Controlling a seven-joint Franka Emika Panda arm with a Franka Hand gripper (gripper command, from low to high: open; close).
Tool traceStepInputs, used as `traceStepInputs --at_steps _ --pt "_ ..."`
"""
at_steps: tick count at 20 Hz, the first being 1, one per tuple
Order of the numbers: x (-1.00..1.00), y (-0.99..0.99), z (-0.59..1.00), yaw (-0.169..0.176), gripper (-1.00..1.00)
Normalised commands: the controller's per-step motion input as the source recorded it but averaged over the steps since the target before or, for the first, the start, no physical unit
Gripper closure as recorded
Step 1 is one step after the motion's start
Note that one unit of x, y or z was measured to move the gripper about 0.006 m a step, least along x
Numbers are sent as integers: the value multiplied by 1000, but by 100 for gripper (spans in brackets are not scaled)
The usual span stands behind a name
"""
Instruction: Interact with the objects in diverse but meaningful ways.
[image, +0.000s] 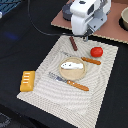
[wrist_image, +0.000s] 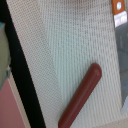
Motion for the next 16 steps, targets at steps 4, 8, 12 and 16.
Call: traceStepInputs --at_steps 4,8,12,16 --pt "649 -7 45 120 -100" --pt "545 0 48 170 -100" --pt "539 0 63 171 -100" --pt "621 -21 66 138 -100"
